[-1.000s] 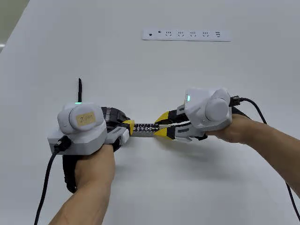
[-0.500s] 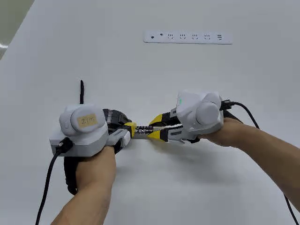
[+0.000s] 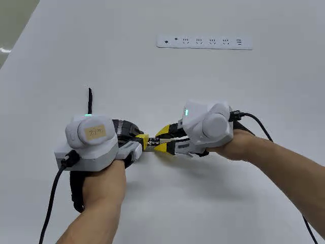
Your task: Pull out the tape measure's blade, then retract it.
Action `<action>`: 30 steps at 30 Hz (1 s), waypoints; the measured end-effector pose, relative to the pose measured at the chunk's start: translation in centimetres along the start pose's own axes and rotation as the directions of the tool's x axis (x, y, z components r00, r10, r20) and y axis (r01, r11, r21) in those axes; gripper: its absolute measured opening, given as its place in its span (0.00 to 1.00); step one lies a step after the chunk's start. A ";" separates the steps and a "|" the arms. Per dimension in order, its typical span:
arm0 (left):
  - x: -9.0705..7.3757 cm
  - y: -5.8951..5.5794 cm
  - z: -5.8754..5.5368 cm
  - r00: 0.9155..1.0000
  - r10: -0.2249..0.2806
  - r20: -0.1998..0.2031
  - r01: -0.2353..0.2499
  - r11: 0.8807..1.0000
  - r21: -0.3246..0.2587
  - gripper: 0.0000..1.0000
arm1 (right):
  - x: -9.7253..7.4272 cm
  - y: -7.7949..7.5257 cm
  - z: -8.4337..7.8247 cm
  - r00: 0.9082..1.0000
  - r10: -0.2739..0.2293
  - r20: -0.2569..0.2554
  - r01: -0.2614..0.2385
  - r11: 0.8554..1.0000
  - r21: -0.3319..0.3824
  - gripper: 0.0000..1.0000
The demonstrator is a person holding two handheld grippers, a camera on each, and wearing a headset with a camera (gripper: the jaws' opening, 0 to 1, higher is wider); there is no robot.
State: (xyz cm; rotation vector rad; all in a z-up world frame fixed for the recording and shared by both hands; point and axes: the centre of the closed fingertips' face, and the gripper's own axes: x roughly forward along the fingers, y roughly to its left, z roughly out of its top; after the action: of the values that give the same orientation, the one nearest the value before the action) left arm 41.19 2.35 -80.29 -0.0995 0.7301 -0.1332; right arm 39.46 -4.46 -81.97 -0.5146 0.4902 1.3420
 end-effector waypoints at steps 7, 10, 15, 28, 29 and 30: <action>0.0 0.0 0.0 1.000 0.000 0.000 0.000 1.000 0.000 0.62 | 0.5 0.1 0.4 1.000 0.002 0.001 -0.002 1.000 -0.003 0.13; 0.0 0.0 0.0 1.000 0.000 0.000 0.000 1.000 0.000 0.62 | 0.7 0.1 0.5 1.000 0.003 0.001 -0.003 1.000 -0.004 0.13; 0.0 0.1 0.0 1.000 0.000 -0.001 0.000 1.000 0.001 0.63 | 1.0 0.1 0.6 1.000 0.005 0.002 -0.005 1.000 -0.004 0.13; 0.1 0.0 0.0 1.000 -0.002 0.000 0.002 1.000 -0.006 0.64 | 1.3 0.2 0.9 1.000 0.008 0.005 -0.008 1.000 -0.003 0.13; 0.1 0.0 0.0 1.000 -0.004 0.000 0.004 1.000 -0.008 0.64 | 1.3 0.2 0.9 1.000 0.008 0.005 -0.008 1.000 -0.004 0.13; 0.1 0.0 0.0 1.000 -0.006 0.000 0.006 1.000 -0.011 0.64 | 1.3 0.2 0.9 1.000 0.008 0.006 -0.008 1.000 -0.006 0.13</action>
State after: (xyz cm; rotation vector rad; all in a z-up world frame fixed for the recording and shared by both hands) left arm 41.20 2.29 -80.35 -0.1119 0.7309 -0.1346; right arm 39.55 -2.85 -82.03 -0.5139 0.4843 1.3530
